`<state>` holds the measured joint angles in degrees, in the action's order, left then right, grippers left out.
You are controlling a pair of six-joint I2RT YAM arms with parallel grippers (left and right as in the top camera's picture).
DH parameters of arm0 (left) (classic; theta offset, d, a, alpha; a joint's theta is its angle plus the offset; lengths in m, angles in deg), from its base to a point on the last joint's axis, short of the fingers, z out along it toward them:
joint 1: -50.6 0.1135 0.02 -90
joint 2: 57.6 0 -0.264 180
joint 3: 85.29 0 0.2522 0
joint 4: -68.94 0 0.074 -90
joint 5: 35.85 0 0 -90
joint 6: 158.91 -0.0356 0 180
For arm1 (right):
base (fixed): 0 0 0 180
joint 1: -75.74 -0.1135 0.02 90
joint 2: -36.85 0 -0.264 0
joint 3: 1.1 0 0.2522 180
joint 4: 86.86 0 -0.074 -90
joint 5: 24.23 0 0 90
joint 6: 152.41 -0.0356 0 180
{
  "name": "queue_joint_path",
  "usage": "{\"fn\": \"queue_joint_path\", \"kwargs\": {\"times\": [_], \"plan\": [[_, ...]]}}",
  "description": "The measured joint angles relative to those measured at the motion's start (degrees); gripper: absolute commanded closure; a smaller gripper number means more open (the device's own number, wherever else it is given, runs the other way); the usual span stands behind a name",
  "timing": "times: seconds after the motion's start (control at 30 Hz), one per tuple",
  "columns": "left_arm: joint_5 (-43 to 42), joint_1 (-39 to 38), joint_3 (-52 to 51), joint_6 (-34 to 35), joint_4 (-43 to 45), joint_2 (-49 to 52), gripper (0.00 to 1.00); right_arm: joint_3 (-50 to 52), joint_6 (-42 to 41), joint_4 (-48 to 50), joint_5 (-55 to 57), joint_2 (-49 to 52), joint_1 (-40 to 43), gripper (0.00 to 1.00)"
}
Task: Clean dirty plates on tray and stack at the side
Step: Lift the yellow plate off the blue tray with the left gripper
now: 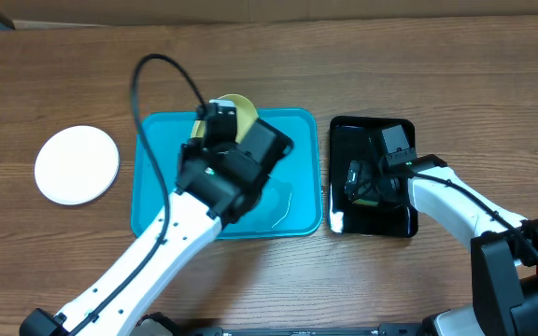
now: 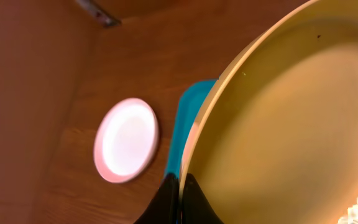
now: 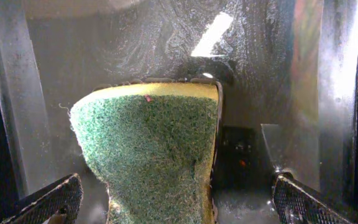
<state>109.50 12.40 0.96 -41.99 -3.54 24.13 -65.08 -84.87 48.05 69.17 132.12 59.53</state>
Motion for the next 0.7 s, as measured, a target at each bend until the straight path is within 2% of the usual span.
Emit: {"fn": "queue_joint_path", "kwargs": {"times": [0.37,0.7], "plan": [[13.4,-8.3,0.0,-2.1,0.0,0.0,0.96,0.0,0.0,0.0,0.0,0.0,0.0,0.0],[23.2,-12.9,0.0,-4.7,0.2,0.0,0.96,0.0,0.0,0.0,0.0,0.0,0.0,0.0]]}}
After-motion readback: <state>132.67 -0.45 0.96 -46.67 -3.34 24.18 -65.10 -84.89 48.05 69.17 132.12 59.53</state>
